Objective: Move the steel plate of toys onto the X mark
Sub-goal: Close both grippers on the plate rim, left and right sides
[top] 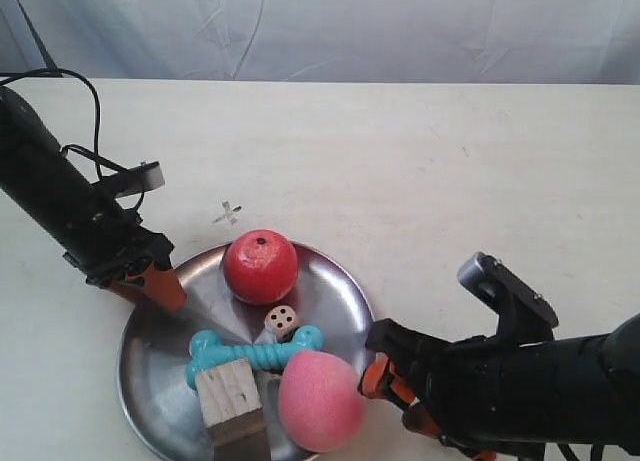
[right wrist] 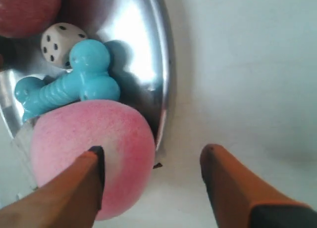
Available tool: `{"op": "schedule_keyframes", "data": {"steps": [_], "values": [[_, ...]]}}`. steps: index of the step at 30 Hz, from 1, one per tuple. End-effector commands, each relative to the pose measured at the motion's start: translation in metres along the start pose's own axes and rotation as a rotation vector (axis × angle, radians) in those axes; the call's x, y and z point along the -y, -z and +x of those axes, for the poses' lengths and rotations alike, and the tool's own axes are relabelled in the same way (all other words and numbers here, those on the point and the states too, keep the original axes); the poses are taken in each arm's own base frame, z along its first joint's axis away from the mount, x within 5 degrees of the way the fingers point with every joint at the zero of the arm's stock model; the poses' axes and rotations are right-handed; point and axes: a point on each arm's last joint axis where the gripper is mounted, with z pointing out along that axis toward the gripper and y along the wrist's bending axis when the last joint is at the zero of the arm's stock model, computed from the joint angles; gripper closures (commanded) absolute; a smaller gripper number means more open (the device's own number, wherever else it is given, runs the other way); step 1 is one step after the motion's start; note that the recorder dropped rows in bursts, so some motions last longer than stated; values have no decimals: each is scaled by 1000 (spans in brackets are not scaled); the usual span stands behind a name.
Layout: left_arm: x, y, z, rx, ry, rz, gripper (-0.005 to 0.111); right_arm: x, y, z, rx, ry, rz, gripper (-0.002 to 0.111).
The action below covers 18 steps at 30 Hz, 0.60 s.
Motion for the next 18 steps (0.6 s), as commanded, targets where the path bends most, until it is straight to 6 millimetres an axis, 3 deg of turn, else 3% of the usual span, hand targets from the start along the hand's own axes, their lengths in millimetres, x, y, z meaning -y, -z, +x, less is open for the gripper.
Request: {"op": "schedule_keyframes", "data": {"steps": [1, 8, 14, 18], "values": [[-5, -9, 2, -18, 7, -17, 58, 7, -8, 0, -3, -32, 49, 50], [-5, -9, 1, -9, 16, -8, 58, 13, -18, -6, 53, -75, 125, 50], [-5, -9, 1, -9, 16, -8, 58, -6, -28, -9, 43, -29, 101, 50], [-5, -9, 1, -9, 16, -8, 58, -7, -38, -7, 24, -19, 126, 50]]}}
